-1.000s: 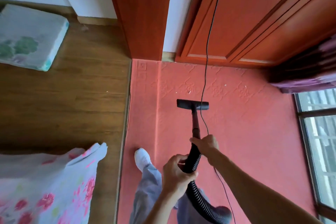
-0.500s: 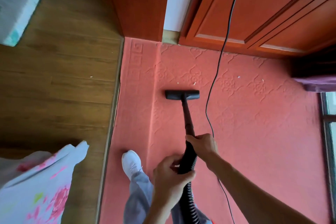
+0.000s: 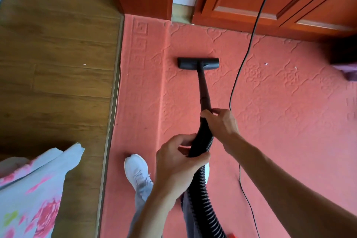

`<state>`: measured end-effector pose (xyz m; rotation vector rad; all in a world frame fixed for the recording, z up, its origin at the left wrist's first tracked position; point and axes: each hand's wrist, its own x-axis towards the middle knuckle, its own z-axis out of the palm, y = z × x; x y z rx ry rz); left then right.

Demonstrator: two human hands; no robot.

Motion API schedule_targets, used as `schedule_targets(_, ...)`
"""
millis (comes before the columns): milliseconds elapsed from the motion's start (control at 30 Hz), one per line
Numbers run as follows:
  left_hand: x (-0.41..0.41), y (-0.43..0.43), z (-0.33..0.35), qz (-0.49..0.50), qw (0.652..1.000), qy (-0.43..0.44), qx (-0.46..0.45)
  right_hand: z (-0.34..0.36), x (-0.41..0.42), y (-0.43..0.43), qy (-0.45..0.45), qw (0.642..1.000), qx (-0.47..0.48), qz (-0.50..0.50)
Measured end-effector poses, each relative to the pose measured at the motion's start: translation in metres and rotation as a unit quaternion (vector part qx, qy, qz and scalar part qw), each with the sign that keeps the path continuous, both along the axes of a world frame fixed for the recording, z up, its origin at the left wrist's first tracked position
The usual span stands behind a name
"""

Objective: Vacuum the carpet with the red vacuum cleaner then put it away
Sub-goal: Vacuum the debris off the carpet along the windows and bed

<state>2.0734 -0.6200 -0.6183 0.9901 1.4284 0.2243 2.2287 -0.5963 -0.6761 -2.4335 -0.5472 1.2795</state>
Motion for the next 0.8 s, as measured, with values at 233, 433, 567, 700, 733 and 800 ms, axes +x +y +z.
schedule_targets(233,-0.023,-0.009,0.013,-0.086,0.990,-0.106,-0.033,0.032,-0.004,-0.047,0.027,0.997,-0.007,-0.071)
schedule_targets(433,-0.003,0.007,0.008,-0.069,0.996,-0.053,0.000,0.011,0.004,-0.025,0.030,0.991,0.026,-0.125)
schedule_targets(567,0.017,0.025,-0.009,-0.021,0.999,-0.023,0.023,-0.014,0.015,0.006,0.008,0.991,0.050,-0.121)
schedule_targets(700,0.022,0.032,-0.012,-0.004,0.999,-0.034,0.013,-0.017,0.021,0.017,-0.002,0.990,0.065,-0.125)
schedule_targets(733,0.020,0.032,-0.010,-0.012,0.999,-0.044,0.009,-0.015,0.022,0.015,-0.001,0.989,0.066,-0.135)
schedule_targets(800,0.013,0.033,-0.004,-0.046,0.996,-0.074,-0.002,-0.006,0.024,0.002,0.004,0.986,0.060,-0.156)
